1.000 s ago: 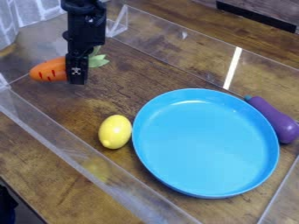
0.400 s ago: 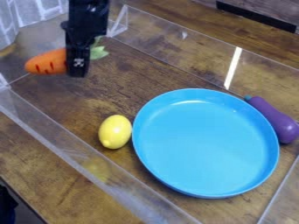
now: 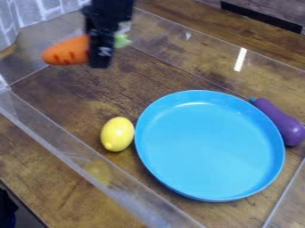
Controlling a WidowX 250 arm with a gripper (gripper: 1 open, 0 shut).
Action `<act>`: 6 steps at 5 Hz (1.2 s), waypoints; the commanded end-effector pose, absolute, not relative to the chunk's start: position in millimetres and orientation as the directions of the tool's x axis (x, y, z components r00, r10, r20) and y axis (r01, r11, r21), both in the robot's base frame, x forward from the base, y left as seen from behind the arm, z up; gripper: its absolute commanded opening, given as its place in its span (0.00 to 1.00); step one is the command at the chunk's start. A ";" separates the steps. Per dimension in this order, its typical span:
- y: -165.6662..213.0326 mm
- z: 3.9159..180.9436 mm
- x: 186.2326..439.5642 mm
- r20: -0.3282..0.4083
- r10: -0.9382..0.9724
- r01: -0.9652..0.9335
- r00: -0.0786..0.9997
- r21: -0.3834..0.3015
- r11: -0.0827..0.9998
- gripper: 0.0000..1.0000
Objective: Put the carrot on the blue tray
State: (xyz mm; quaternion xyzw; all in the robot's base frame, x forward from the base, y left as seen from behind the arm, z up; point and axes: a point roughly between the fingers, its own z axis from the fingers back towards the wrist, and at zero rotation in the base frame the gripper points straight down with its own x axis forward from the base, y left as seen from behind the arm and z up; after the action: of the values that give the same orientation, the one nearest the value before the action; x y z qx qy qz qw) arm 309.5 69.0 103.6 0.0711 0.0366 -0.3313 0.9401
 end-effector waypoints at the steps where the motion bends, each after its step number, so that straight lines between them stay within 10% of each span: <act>1: 31.2 112.2 315.4 -0.076 -0.654 0.658 0.752 0.127 0.742 0.00; 6: -73.0 145.9 264.9 -0.053 -0.811 0.811 0.583 0.110 0.575 0.00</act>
State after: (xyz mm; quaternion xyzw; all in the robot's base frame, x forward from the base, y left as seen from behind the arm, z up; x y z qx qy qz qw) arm 265.2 -69.6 133.0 0.0565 0.0234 -0.4508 0.8906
